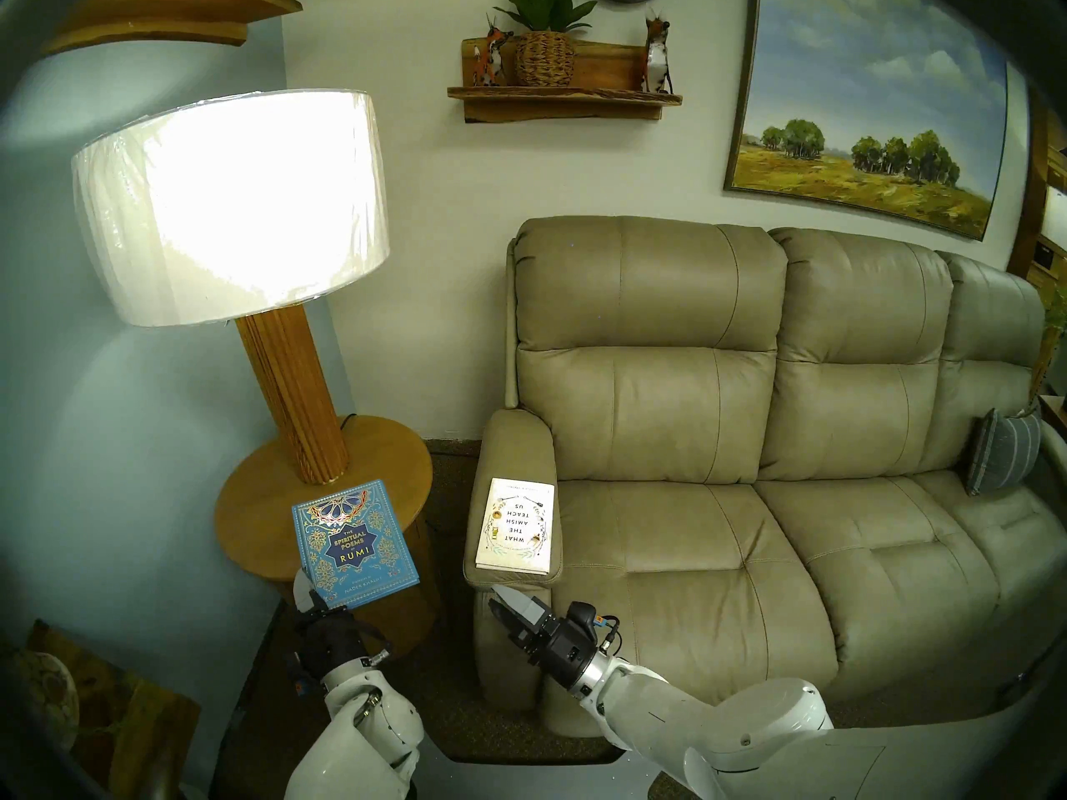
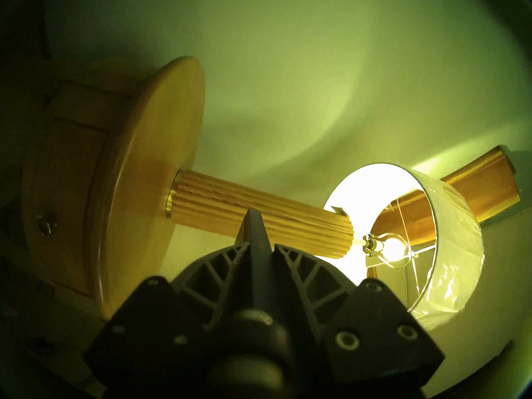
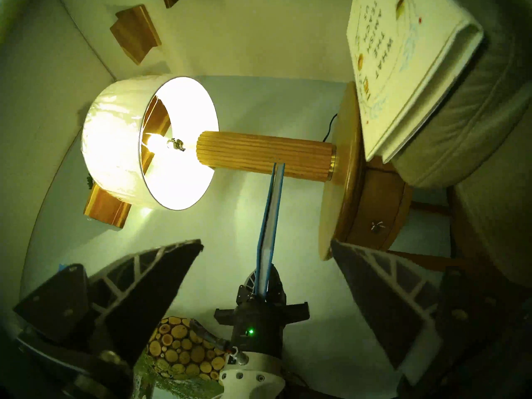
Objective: Move books from sofa to side table
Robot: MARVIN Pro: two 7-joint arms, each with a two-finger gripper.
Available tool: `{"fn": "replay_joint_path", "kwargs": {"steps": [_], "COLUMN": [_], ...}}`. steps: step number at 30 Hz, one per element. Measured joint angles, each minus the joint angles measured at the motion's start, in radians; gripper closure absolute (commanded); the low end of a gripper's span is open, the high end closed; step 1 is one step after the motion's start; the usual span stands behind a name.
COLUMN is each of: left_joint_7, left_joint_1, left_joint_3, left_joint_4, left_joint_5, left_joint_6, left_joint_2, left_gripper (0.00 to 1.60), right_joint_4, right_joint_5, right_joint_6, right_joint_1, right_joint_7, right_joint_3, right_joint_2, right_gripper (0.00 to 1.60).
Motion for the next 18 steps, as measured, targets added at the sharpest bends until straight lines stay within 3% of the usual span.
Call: {"fn": "replay_joint_path", "kwargs": {"steps": [18], "left_joint_7": [0.301], "left_joint_1": [-0.169], "left_joint_3": [-0.045], "left_joint_4": [0.151], "left_joint_5": [-0.067], "left_joint_6": [-0.139], "left_joint_2": [0.016], "left_gripper": [1.60], "right_joint_4": [-0.001], "right_joint_5": [0.057], "right_joint_6": [-0.015], "right_joint_1": [-0.037], "right_joint_7": [0.000], "right_joint_3": [0.068], "right_joint_2": [0.121], "right_gripper": [0.00]}}
